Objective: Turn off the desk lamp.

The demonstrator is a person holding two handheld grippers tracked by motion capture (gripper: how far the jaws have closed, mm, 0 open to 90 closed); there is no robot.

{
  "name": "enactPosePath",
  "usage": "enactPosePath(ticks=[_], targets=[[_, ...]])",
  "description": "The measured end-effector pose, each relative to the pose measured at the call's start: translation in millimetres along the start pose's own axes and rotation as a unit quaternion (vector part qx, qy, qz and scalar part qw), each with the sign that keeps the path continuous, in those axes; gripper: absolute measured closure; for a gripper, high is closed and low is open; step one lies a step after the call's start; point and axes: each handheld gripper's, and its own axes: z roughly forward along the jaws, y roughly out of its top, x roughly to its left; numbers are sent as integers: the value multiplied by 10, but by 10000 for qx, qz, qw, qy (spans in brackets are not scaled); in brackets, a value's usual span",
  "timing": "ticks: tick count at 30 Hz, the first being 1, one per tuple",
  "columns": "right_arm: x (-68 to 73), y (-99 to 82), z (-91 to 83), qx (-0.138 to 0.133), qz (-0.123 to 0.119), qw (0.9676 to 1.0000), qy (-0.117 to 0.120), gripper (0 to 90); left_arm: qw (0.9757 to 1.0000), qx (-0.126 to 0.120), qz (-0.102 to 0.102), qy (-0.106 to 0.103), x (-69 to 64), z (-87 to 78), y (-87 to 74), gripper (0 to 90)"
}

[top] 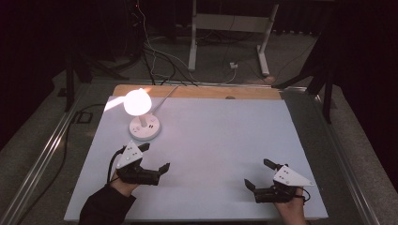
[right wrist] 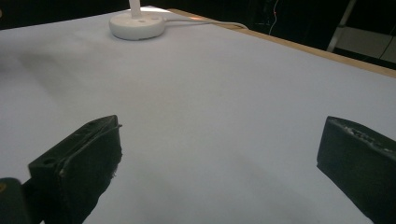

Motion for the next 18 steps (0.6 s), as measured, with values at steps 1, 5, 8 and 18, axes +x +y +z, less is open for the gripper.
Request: enactPosePath(ticks=[1, 5, 8, 18], targets=[[0, 1, -1, -10, -3, 10000, -5, 0, 9999, -28, -34, 91, 10, 11, 8, 6], [-1, 1, -2, -6, 18, 10000, 4, 0, 9991, -108, -180, 360, 57, 30, 34, 7], [0, 1, -4, -3, -3, 10000, 3, 0, 9980, -129, -174, 598, 97, 50, 63, 6], [-4, 1, -8, -13, 19, 10000, 32, 0, 9936, -296, -397, 1015, 195, 160, 130, 6]])
